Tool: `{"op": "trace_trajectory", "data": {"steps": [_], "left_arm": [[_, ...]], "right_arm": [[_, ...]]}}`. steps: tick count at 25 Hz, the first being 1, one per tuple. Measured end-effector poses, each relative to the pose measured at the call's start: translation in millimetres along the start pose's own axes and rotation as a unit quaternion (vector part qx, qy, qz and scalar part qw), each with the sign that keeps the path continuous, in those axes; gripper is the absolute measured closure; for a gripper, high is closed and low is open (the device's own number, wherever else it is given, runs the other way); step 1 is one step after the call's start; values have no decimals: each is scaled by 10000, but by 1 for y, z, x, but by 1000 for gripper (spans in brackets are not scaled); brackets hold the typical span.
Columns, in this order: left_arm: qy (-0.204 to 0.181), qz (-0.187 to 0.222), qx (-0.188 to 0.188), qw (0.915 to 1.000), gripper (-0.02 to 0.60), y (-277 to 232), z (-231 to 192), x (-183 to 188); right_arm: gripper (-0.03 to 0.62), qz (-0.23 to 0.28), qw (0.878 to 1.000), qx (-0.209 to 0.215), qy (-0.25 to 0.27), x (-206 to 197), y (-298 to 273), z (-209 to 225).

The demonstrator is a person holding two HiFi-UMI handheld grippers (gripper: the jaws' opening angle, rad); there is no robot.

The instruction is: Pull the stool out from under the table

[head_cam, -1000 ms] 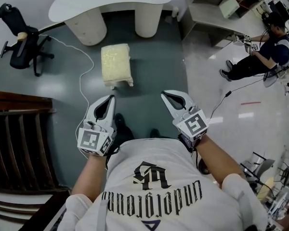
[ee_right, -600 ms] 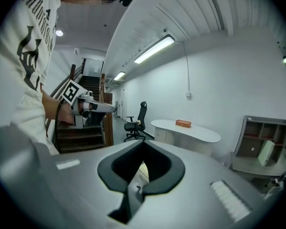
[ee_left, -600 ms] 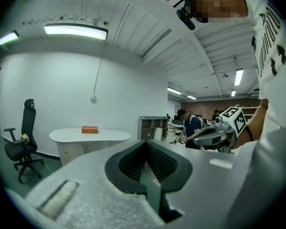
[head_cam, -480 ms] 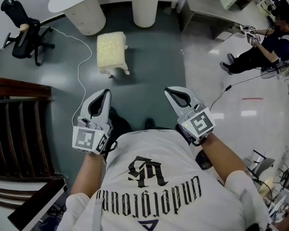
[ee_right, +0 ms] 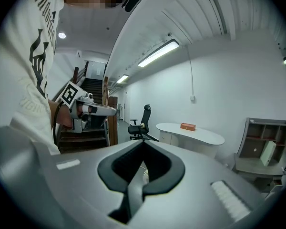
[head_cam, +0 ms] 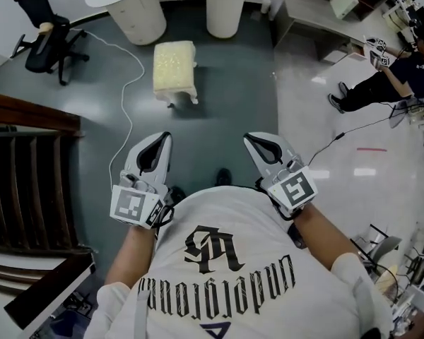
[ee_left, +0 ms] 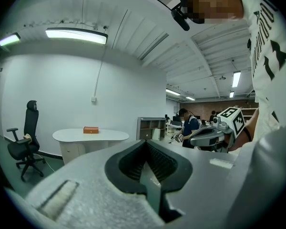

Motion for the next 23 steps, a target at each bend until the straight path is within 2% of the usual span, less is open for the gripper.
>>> {"op": "trace_trajectory", "data": {"steps": [13,23], "left_arm": [[98,152,55,9998,574,109,-14,-9],[157,160,7,9997,574,142,0,-15]], "right_arm": [[592,32,9999,-123,-116,18,-11,-105],[591,97,9996,-212,-163,25,7,-138]]}}
Point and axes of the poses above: the fingertips, and each gripper's own axes: y backward along the fingers, z to its right, x out of its top, the point moved 10 cm from there along y, backward along the fingers, and after that the axes turned 15 degrees about -x, right-handed, at the moved point
